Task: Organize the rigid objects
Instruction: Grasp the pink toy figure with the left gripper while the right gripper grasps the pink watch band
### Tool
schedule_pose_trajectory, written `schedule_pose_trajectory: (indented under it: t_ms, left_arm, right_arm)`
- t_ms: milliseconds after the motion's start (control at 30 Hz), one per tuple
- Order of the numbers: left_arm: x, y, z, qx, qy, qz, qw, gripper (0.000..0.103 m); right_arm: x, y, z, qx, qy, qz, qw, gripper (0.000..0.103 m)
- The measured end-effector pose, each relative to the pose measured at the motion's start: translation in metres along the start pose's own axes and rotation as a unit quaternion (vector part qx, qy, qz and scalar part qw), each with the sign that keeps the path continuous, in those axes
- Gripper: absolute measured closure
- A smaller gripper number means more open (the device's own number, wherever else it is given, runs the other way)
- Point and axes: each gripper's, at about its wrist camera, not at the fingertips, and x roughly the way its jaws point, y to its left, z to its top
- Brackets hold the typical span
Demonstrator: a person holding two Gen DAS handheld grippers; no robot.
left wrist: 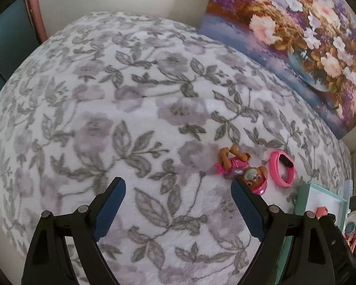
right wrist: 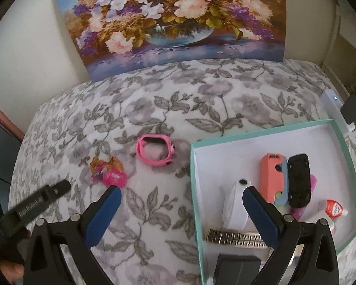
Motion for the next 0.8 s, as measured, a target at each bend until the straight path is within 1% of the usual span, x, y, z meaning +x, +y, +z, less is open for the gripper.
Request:
schedule_pose_trajectory:
  t_ms: [133,233,367,433,600,800]
  left_arm:
    - [0.013,-0.013,0.001,0.019,0.008,-0.017,0.9996,0.012]
    - [0.019,-0.02,0.004,0.029,0.003,-0.023,0.9993,0.012]
    - [0.024,-0.03,0.006,0.048,0.001,-0.034,0.9982,0.012]
    - [0.027,-0.037,0.006,0.063,0.0,-0.042,0.9971,0.012]
    - [0.032,-0.054,0.005,0.097,-0.008,-0.045,0.9942,0.012]
    - [0.034,-0.071,0.001,0.136,-0.012,-0.054,0.9892,0.012]
  right_arm:
    - [0.01,-0.005,0.009,0.011,0.001,-0.001,1.0,0.0]
    - [0.016,-0.01,0.016,0.019,-0.002,-0.005,1.0,0.0]
    - [0.023,-0.011,0.026,0.023,-0.009,0.001,1.0,0.0]
    - [0.028,-0.011,0.03,0.024,-0.01,0.001,1.0,0.0]
    - [0.039,-0.008,0.038,0.018,-0.013,0.006,1.0,0.0]
    - [0.044,-0.012,0.039,0.02,-0.012,0.006,1.0,0.0]
